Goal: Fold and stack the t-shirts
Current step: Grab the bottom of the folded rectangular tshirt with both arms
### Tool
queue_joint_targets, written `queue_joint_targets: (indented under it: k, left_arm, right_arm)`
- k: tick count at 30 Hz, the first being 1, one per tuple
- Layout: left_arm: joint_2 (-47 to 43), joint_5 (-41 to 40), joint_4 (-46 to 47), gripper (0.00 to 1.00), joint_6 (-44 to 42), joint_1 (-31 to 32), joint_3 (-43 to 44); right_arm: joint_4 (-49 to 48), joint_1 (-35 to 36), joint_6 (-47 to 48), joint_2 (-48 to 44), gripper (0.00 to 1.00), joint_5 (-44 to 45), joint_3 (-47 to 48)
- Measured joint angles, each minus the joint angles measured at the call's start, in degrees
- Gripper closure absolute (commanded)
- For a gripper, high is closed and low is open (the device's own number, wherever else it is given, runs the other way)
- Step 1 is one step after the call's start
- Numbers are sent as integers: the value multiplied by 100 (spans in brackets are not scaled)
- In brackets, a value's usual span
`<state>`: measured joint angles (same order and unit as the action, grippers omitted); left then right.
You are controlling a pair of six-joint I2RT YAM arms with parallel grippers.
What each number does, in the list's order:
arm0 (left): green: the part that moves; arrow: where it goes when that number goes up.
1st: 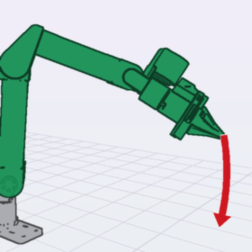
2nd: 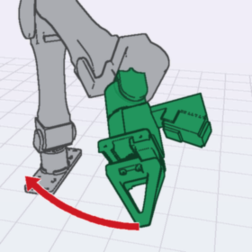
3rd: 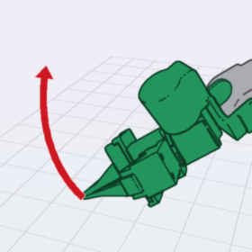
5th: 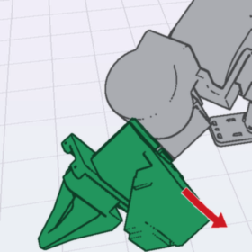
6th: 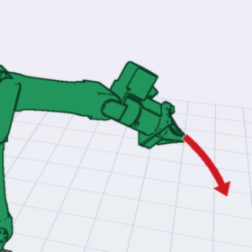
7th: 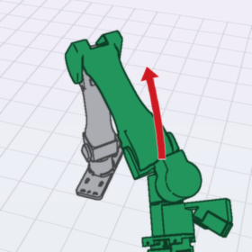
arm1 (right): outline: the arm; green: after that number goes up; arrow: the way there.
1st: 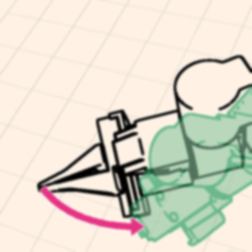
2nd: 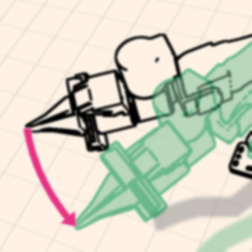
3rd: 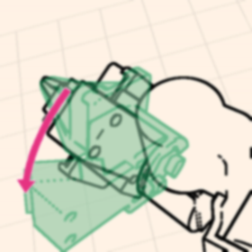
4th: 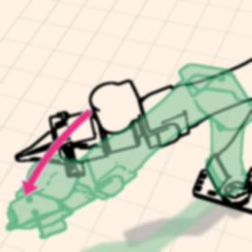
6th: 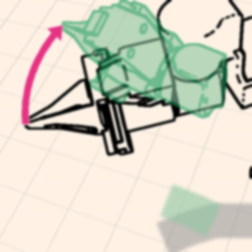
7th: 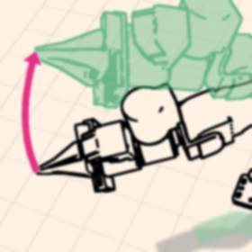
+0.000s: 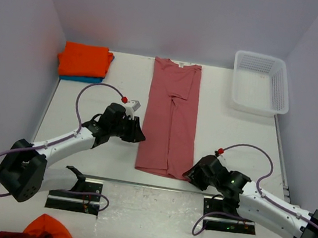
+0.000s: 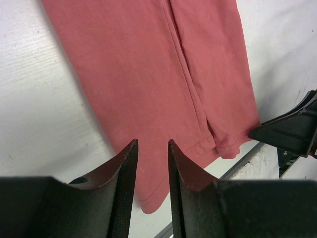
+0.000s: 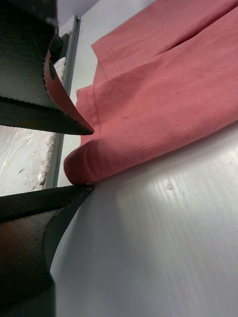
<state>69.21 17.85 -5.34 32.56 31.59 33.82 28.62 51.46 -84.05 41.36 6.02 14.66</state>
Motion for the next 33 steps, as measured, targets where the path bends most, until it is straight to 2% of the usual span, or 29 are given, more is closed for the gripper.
queue_joint_targets:
  k: [6,12,20,31,33]
  left_arm:
    - [52,0,0,68,0,0,0]
    - [63,2,0,68,-2,0,0]
    - [96,7,4,68,-2,0,0]
    - [107,44,9,67,-7,0,0]
    - [107,44,11,68,-7,0,0]
  right_arm:
    - [-2,426,-369,350,54,144,142]
    - [68,479,-575,310,50,267,153]
    - [837,479,-872,114,47,691,315]
    - [616,479,-885,647,56,778,463]
    - [592,479,-870,664,62,782,463]
